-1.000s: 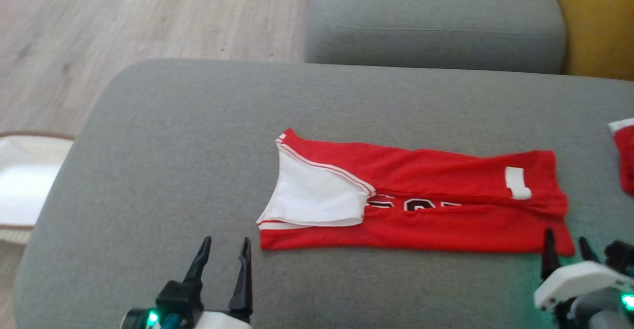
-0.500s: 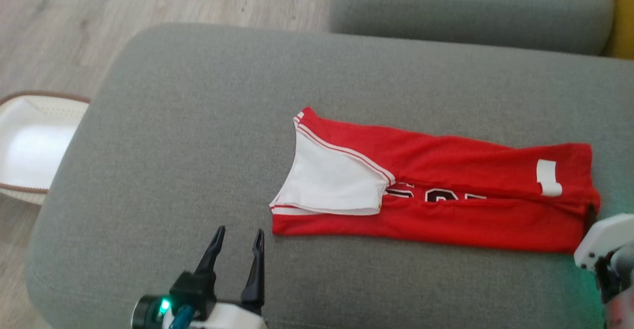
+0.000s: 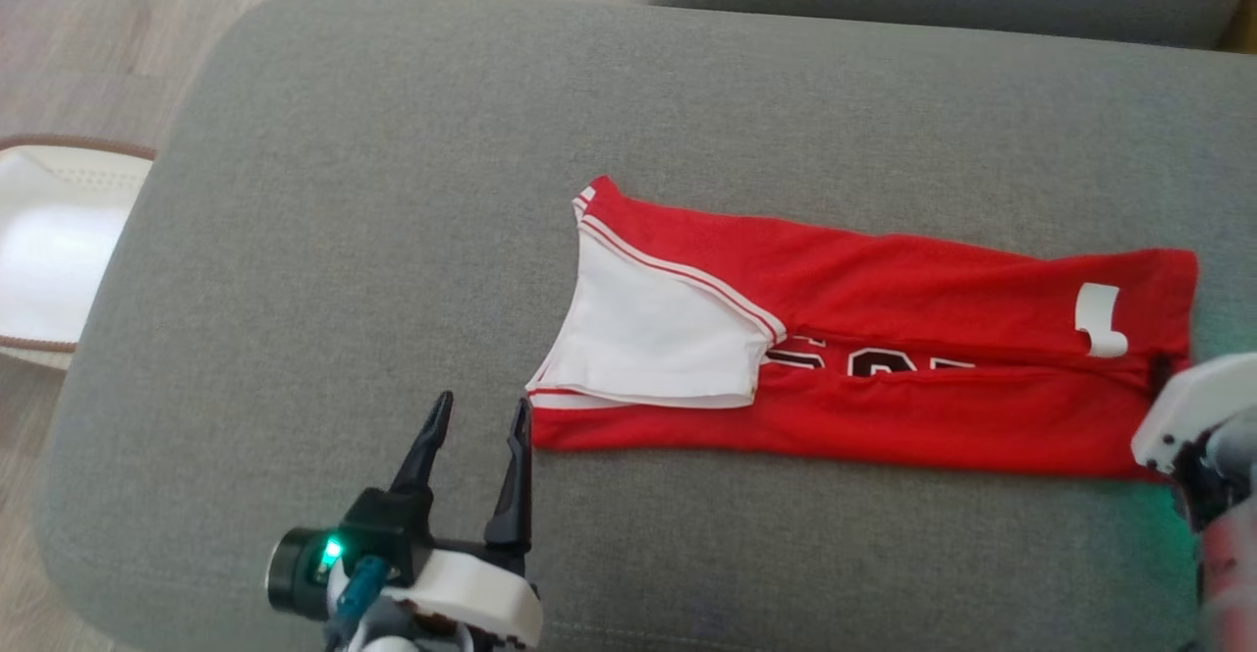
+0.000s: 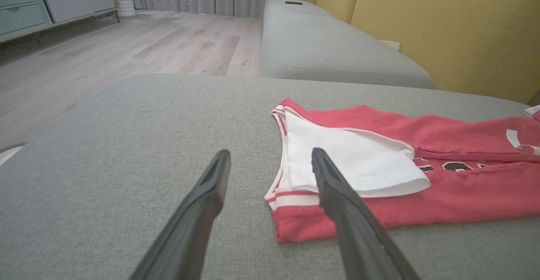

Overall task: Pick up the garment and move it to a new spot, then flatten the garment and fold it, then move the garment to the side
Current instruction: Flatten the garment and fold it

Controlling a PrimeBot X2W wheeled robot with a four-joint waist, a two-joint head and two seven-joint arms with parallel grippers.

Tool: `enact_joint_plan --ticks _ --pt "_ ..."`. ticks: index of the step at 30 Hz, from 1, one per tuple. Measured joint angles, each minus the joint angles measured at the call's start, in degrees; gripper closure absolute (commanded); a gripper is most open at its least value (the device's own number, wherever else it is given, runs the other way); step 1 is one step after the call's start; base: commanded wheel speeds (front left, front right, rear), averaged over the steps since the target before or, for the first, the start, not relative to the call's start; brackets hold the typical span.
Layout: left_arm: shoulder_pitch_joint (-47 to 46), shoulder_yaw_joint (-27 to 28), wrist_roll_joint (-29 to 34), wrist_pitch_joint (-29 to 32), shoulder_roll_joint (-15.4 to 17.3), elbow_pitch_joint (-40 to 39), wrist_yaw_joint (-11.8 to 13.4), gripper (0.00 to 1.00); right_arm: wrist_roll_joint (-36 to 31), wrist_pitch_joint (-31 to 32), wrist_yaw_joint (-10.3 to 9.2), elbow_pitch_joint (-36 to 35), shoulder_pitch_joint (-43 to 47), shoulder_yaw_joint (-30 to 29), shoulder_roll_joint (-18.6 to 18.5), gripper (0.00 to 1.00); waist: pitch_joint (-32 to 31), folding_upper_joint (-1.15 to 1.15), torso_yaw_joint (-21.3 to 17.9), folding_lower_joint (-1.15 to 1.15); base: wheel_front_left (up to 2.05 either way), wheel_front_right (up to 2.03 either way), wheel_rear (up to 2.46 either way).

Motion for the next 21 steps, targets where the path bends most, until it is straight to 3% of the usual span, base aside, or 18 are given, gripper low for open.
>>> enact_joint_plan --ticks 2,3,15,21 --pt "-0.02 0.04 0.00 0.00 -0.08 0.03 -0.43 0.00 1.62 1.12 0.00 0.03 -0.18 1.11 0.03 0.96 -0.09 0.00 -0.23 0.00 0.00 0.00 0.00" --pt "-0.01 0.05 0.02 0.00 -0.10 0.03 -0.49 0.00 2.38 1.40 0.00 0.01 -0.24 1.55 0.15 1.00 -0.15 0.00 -0.31 0.00 0.00 0.00 0.00" --pt "0.07 0.74 1.08 0.00 -0.26 0.37 -1.42 0.00 2.89 -2.27 0.01 -5.23 4.98 4.75 -0.93 1.00 -1.65 0.00 -1.77 0.01 0.00 0.00 0.00" --pt "0.29 1.96 1.44 0.00 -0.31 0.44 -1.76 0.00 1.98 -0.49 0.00 -11.55 5.13 6.64 -3.43 1.00 -2.77 0.00 -3.89 0.01 0.00 0.00 0.00"
